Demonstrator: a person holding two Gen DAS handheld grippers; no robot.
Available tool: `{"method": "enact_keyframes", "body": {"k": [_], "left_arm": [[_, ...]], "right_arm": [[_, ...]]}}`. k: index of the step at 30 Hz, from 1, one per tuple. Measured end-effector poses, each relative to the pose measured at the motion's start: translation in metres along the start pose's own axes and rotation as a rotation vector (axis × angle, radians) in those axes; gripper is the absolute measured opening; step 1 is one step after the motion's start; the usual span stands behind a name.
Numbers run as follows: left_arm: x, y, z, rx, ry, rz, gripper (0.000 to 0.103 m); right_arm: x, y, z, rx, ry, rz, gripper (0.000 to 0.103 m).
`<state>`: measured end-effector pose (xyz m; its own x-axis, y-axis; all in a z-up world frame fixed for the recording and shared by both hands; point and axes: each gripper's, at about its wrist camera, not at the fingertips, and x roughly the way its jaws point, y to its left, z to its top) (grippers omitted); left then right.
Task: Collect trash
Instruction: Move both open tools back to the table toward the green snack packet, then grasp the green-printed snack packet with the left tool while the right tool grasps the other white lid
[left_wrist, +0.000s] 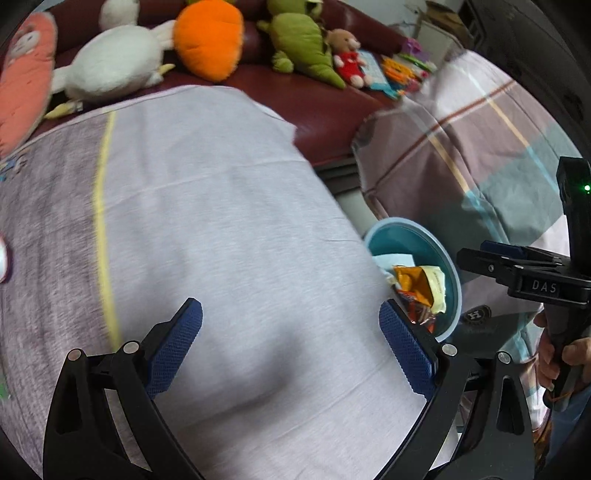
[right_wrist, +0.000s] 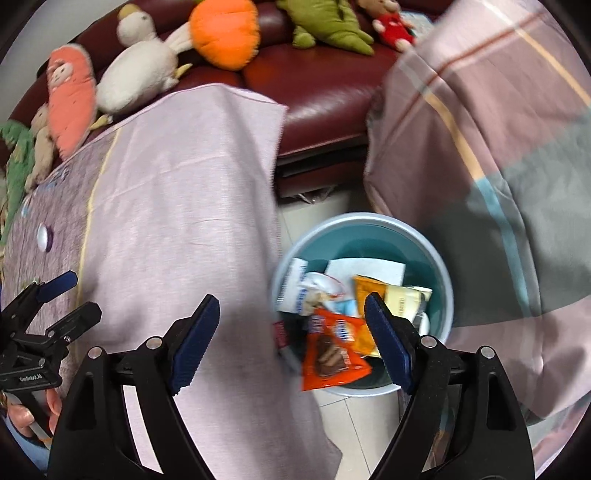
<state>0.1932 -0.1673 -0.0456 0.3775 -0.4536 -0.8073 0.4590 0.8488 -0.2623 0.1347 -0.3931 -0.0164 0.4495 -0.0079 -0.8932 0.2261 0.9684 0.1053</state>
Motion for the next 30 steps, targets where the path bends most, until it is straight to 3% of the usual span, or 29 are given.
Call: {"method": "enact_keyframes", "body": {"k": [8,16,22,30], "left_arm": [[-0.042,0.081,-0.029,-0.153,-0.04,0.033,0.097],[-0.098,0.19,-0.064,-0.354,-0.108,0.14,0.097],[-0.128,0.256,-0.088,-0.447,-0.131,0.225,0.097],[-0.127,0.297,-0.102,-0.501,-0.126,0.25,0.097]], "right_arm": [[-0.001,0.092,0.003,-0.16,0.015,0.021,0.077],[0.009,0.193,0.005,-0.325,0.038,0.062,0.077],[0.02,0.258,0.005,-0.432,0.065,0.089,0.077],[0.034,0.321,0.009,-0.519,0.088,0.111,0.077]]}}
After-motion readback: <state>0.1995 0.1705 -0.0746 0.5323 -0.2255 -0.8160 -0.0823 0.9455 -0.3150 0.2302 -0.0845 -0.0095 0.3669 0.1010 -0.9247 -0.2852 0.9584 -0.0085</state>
